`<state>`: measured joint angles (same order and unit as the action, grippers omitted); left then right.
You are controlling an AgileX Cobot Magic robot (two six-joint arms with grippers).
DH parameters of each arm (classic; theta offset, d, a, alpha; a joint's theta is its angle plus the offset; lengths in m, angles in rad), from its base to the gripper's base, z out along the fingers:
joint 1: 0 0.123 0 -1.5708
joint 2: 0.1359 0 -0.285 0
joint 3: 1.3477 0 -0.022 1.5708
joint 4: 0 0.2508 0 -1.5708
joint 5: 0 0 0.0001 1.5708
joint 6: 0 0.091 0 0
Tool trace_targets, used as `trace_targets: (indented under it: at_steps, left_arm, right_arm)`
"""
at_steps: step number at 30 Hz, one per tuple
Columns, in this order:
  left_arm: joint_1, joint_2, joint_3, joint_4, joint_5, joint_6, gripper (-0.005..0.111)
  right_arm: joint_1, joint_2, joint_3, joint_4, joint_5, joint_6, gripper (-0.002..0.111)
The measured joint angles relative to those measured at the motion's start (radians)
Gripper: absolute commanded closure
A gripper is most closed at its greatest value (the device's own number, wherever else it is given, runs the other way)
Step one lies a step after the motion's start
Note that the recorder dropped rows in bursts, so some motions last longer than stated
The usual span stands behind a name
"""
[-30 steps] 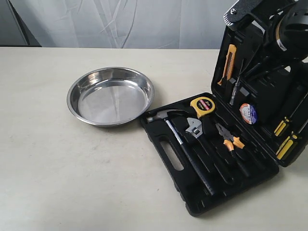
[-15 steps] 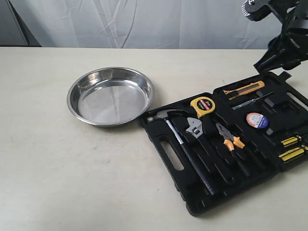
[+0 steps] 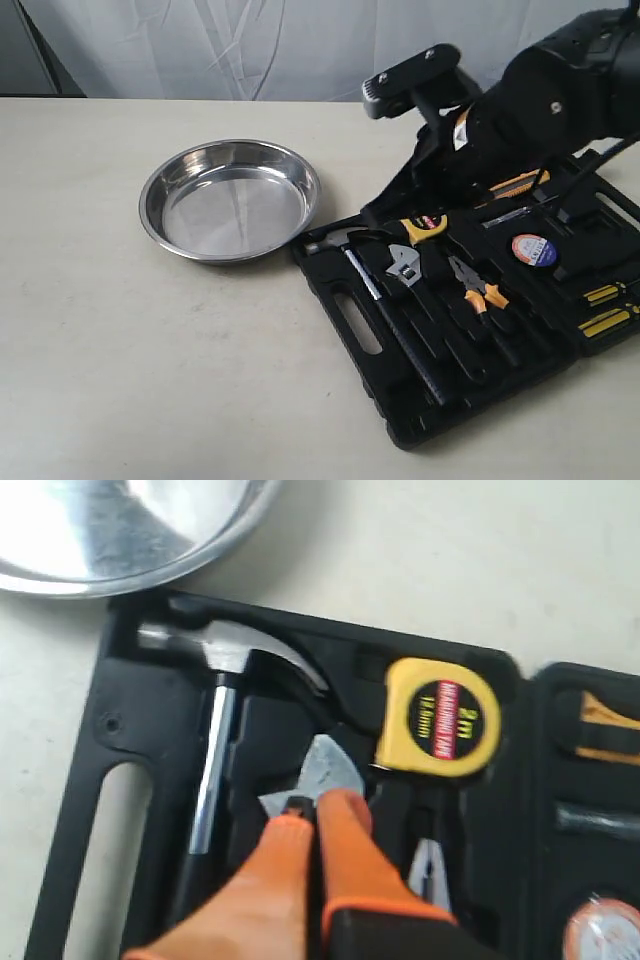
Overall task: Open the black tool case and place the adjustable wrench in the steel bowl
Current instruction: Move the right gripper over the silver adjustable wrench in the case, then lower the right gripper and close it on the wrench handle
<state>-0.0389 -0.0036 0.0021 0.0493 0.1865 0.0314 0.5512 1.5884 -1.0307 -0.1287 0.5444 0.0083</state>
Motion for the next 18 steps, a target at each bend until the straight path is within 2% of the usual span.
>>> trace_targets:
  at_steps: [4, 8, 13, 18]
  left_arm:
    - [0.000, 0.000, 0.000, 0.000, 0.000, 0.000, 0.106]
    - [0.000, 0.000, 0.000, 0.000, 0.000, 0.000, 0.106]
    - [0.000, 0.000, 0.000, 0.000, 0.000, 0.000, 0.106]
    - [0.000, 0.000, 0.000, 0.000, 0.000, 0.000, 0.106]
  right_arm:
    - [0.000, 0.081, 0.000, 0.190, -0.006, -0.258, 0.107]
    - [0.000, 0.120, 0.000, 0.312, 0.114, -0.429, 0.107]
    - [0.000, 0.119, 0.000, 0.323, 0.380, -0.386, 0.107]
    - [0.000, 0.114, 0.000, 0.267, 0.552, -0.286, 0.107]
